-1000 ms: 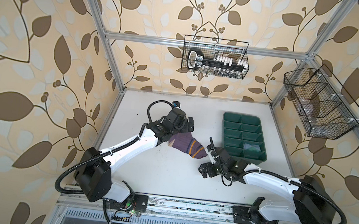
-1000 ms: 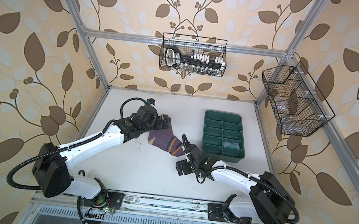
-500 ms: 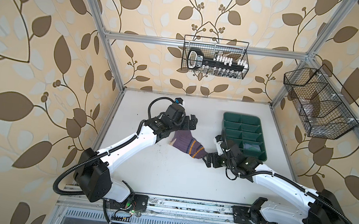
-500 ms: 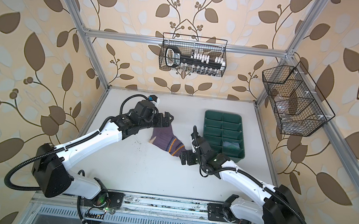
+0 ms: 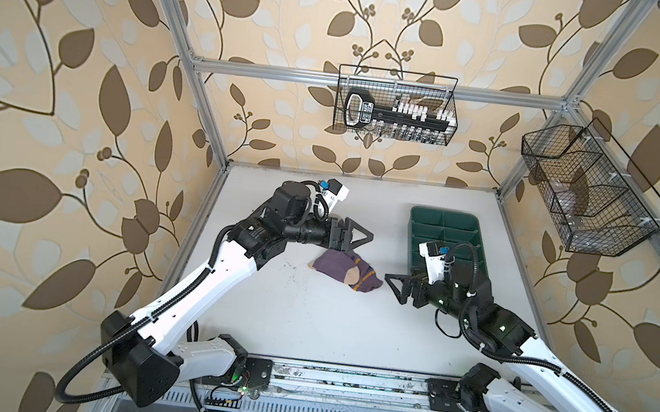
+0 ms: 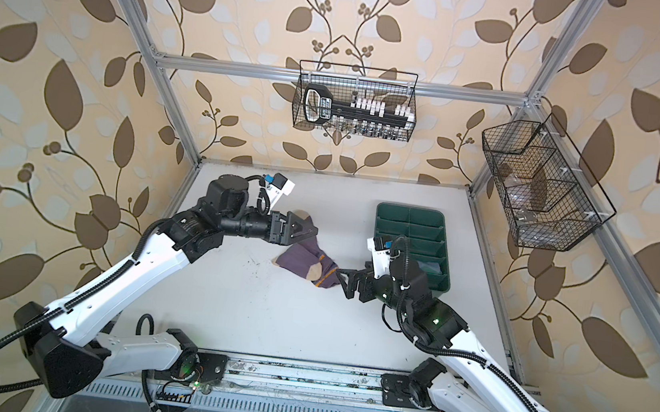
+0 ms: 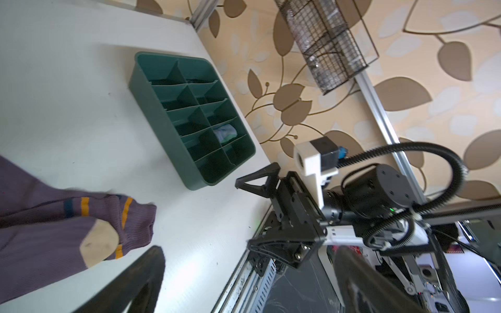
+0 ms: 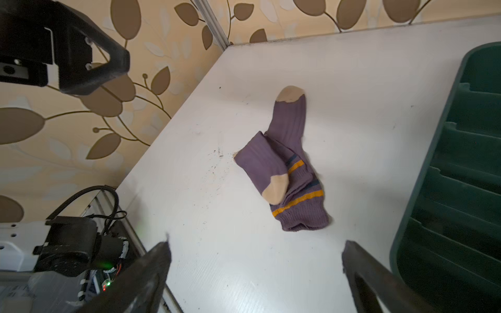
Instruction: Roll the socks
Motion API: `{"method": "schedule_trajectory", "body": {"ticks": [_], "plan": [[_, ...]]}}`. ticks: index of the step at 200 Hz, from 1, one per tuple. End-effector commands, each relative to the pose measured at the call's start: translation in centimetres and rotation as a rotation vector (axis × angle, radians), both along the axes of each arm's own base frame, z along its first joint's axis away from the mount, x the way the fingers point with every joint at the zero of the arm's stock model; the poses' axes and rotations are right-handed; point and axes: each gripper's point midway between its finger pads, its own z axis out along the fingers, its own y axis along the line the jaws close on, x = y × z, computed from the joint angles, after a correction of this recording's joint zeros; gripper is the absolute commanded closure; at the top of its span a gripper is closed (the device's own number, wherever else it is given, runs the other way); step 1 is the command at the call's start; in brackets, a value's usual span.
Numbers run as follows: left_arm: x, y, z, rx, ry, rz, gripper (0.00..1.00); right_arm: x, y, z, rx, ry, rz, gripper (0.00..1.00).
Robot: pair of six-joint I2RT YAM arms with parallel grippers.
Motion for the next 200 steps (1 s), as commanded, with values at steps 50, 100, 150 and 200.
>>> {"method": "schedule_trajectory", "body": {"ticks": [50, 100, 150, 200], "plan": [[-2.5, 2.3, 2.1, 0.061, -0.138, -0.010, 0.01, -0.7, -0.3, 2.4, 0.030, -0.089, 0.026, 0.00], [3.7, 18.5, 0.7, 0.436, -0.363, 0.962, 0.01, 3.6, -11.3, 3.1, -0.101, -0.246, -0.643, 0.00], [0.7, 31.4, -5.9, 0.809, -0.506, 1.644, 0.01, 2.7, -20.3, 0.6, -0.214, -0.501, -1.160, 0.00], [3.7, 35.0, -16.4, 1.010, -0.194, 1.673, 0.01, 2.1, -26.0, -4.0, -0.405, -0.369, -1.410, 0.00]]}}
